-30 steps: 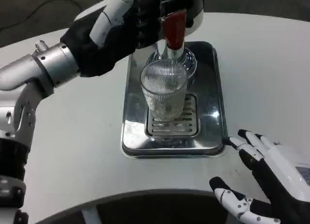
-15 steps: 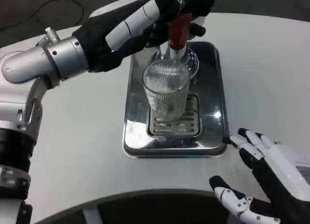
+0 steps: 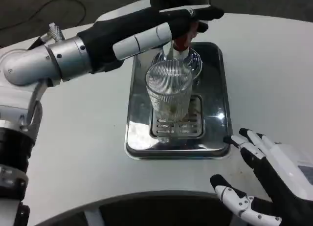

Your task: Grasp the cup under the faucet to collect the drink, then remove the cup.

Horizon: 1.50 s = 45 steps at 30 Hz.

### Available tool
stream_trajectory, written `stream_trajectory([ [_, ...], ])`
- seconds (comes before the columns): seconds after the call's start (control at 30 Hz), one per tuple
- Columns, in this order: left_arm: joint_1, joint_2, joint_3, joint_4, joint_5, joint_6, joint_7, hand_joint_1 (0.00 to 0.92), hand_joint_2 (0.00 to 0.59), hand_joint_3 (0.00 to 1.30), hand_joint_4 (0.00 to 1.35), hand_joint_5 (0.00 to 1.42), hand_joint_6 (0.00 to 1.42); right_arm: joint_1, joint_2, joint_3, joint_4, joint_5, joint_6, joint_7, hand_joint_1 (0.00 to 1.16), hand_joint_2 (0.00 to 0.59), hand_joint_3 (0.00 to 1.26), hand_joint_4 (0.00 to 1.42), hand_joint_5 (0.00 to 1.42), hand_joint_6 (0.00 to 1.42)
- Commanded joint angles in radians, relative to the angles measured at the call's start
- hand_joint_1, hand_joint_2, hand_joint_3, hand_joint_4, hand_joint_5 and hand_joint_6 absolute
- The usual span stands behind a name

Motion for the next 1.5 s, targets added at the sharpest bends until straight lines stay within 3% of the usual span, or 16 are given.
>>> stream_trajectory([
  [0.03,0.019,0.003,-0.041,0.025,0.057,-0.028,-0.017,0.000,0.091,0.12,0.00,0.03,0.00,-0.006,0.008,0.000,0.004,0.012,0.010,-0.010,0.19,0.400,0.12,0.00,0.00,0.00],
  [0.3,0.021,-0.003,-0.066,0.045,0.073,-0.072,-0.015,0.000,0.089,0.12,0.00,0.02,0.00,-0.014,0.010,-0.006,0.005,0.030,0.029,-0.019,0.19,0.400,0.12,0.00,0.00,0.00],
  [0.4,0.020,-0.001,-0.072,0.051,0.074,-0.083,-0.010,0.000,0.088,0.12,0.00,0.02,0.00,-0.016,0.015,-0.020,0.003,0.070,0.043,-0.033,0.19,0.400,0.12,0.00,0.00,0.00],
  [0.53,0.022,0.002,-0.079,0.052,0.074,-0.095,-0.004,0.000,0.091,0.12,0.00,0.02,0.00,-0.019,0.028,-0.064,0.016,0.221,0.070,-0.074,0.31,0.352,0.07,0.00,0.00,0.00],
  [0.6,0.024,0.003,-0.079,0.051,0.073,-0.100,0.000,0.000,0.094,0.12,0.00,0.02,0.00,-0.027,0.040,-0.102,0.038,0.343,0.075,-0.112,0.36,0.326,0.06,0.00,0.01,0.00],
  [0.73,0.029,0.005,-0.074,0.048,0.067,-0.106,0.009,0.000,0.095,0.12,0.00,0.02,0.00,-0.048,0.026,-0.149,0.091,0.524,0.066,-0.180,0.50,0.292,0.02,0.00,0.04,0.00],
  [1.03,0.037,0.011,-0.056,0.034,0.052,-0.113,0.022,0.000,0.100,0.12,0.00,0.02,0.00,-0.136,-0.059,-0.159,0.258,0.745,0.009,-0.287,0.68,0.229,0.00,0.00,0.08,0.00],
  [1.27,0.035,0.014,-0.049,0.032,0.045,-0.114,0.024,0.000,0.104,0.14,0.01,0.03,0.00,-0.220,-0.119,-0.128,0.362,0.782,-0.016,-0.358,0.79,0.219,0.00,0.04,0.12,0.03],
  [1.5,0.035,0.018,-0.043,0.025,0.039,-0.114,0.023,0.000,0.104,0.14,0.02,0.03,0.00,-0.328,-0.140,-0.081,0.487,0.787,-0.034,-0.429,0.80,0.216,0.00,0.05,0.13,0.03],
])
